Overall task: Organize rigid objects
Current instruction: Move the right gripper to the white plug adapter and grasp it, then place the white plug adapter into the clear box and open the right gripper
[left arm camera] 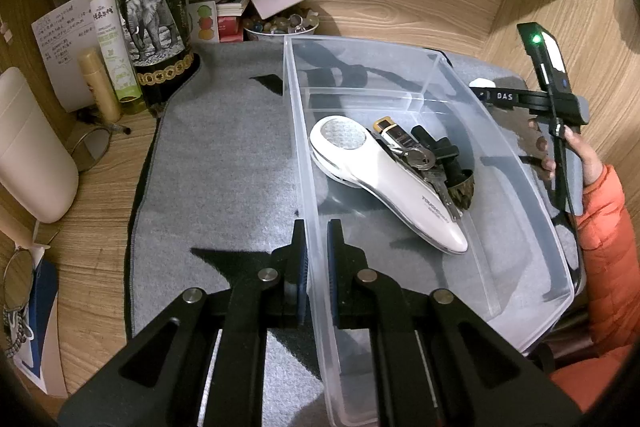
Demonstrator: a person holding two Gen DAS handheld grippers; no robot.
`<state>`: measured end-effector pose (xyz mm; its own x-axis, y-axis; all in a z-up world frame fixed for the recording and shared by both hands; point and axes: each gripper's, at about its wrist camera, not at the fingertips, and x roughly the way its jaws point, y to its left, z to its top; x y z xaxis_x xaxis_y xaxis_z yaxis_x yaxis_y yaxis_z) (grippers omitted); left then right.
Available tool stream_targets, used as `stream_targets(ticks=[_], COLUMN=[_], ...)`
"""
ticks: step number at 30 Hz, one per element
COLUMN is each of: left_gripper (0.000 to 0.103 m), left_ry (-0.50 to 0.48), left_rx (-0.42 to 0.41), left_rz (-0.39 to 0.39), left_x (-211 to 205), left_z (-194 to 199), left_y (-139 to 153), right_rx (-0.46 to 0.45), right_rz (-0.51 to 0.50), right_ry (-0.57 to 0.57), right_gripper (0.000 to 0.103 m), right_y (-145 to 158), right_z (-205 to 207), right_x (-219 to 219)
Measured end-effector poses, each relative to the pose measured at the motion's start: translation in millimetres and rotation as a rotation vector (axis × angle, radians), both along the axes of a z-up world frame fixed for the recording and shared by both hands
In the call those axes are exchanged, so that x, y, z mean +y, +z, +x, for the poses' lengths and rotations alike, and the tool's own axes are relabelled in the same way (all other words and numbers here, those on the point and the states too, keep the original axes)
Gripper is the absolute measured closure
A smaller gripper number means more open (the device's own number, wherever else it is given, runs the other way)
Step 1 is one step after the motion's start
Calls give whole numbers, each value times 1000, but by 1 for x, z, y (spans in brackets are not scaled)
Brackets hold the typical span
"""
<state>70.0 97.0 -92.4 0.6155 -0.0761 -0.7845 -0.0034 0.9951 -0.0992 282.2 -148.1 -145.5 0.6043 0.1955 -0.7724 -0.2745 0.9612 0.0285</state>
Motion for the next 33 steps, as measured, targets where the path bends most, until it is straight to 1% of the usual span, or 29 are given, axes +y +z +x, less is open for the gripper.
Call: stream_targets(ticks=[2, 9, 15, 21, 28, 33], left_gripper=[96, 96, 96, 96, 96, 96], left_ry=[-1, -2, -5, -6, -8, -8], left_rx=[0, 0, 0, 1, 1, 0], left_rz=[-1, 5, 12, 17, 23, 25], left_x=[0, 1, 2, 2, 1, 1], left_z=[0, -1, -1, 0, 0, 1], left_y=[0, 1, 1, 1, 2, 2], right_rx=[-14, -88, -173, -237, -263, -247], right_rz=[3, 28, 64, 91, 103, 119], right_ry=[8, 51, 105, 186, 312, 387], right_gripper=[65, 66, 66, 66, 66, 66], right_y=[5, 37, 70, 88, 93, 89], right_z=[-4, -34, -73, -111, -144, -155], right_x=[1, 3, 6, 20, 53, 78])
